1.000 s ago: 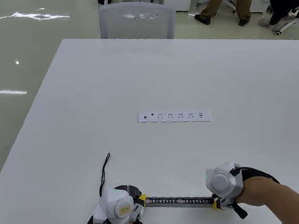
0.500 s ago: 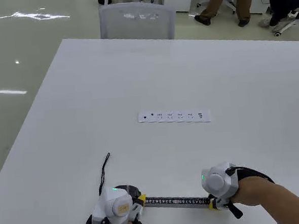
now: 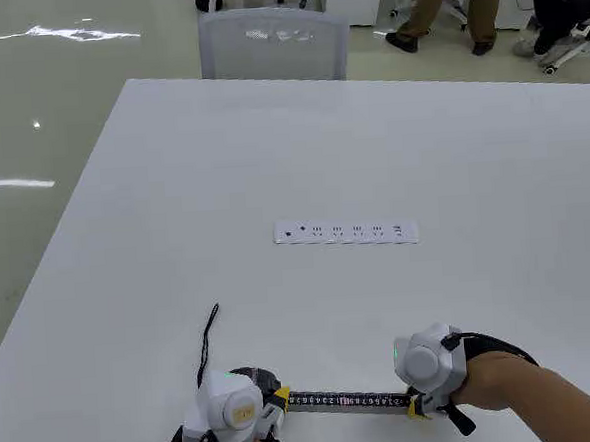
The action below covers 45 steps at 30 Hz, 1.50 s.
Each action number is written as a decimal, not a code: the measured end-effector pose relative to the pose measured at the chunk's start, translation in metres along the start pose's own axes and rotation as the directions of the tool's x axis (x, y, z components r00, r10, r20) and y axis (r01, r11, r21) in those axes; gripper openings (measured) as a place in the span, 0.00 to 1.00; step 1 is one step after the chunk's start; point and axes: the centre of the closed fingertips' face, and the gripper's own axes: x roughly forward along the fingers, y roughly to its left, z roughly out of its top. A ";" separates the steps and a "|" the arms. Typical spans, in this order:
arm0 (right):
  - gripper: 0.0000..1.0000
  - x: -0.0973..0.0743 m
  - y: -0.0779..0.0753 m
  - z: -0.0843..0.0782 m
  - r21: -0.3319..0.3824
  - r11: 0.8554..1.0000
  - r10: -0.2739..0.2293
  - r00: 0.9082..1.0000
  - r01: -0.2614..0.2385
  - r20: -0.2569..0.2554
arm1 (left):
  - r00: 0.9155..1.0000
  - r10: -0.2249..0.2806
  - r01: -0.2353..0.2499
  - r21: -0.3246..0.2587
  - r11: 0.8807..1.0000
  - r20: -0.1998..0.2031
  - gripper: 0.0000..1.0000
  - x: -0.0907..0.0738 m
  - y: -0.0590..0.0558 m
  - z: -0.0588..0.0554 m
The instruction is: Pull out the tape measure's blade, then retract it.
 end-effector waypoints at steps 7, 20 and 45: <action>0.14 0.000 0.001 0.005 -0.002 1.000 -0.002 1.000 0.002 0.002 | 1.000 -0.002 0.002 0.002 1.000 -0.002 0.59 0.000 0.000 0.000; 0.14 0.007 -0.001 0.010 -0.005 1.000 -0.002 1.000 0.002 0.005 | 1.000 -0.006 0.006 0.003 1.000 -0.003 0.59 0.004 0.002 -0.003; 0.14 0.008 0.003 0.029 -0.011 1.000 0.005 1.000 -0.005 0.022 | 1.000 -0.015 0.015 0.002 1.000 -0.005 0.60 0.003 0.000 -0.002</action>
